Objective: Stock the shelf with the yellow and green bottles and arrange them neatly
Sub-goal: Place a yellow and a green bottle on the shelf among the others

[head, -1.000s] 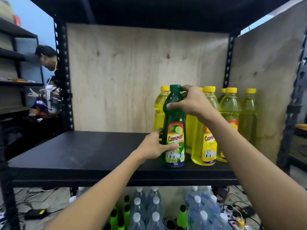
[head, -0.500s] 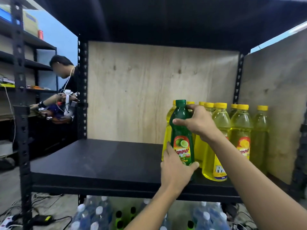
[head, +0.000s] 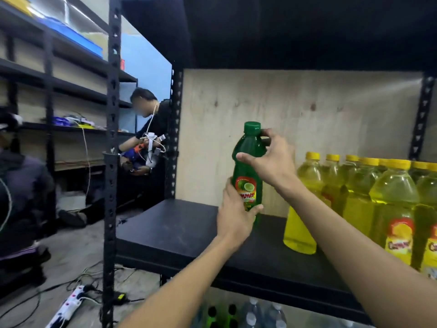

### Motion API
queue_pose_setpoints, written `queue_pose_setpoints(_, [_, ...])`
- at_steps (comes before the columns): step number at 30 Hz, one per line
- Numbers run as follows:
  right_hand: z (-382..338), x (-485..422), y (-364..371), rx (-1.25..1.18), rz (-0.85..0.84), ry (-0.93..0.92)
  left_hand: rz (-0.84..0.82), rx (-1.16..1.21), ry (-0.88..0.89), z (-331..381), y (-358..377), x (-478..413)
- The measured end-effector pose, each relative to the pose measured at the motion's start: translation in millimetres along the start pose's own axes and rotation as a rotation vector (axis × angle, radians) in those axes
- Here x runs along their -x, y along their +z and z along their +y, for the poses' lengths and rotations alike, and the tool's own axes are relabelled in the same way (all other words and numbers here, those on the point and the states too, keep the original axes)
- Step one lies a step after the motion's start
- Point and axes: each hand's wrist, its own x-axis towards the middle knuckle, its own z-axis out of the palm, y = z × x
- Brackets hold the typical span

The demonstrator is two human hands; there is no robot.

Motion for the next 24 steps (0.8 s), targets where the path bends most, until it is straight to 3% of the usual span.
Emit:
queue_pose_setpoints(7, [-2, -36, 107, -0.150, 0.003, -0.080, 0.077, -0.115, -0.014, -83, -32, -86])
queue_pose_setpoints(15, [33, -67, 210, -0.104, -0.008, -0.050, -0.003, -0.109, -0.090, -165, -31, -141])
queue_pose_setpoints(24, [51, -93, 262, -0.011, -0.081, 0.041, -0.116, -0.120, -0.205, -207, -26, -167])
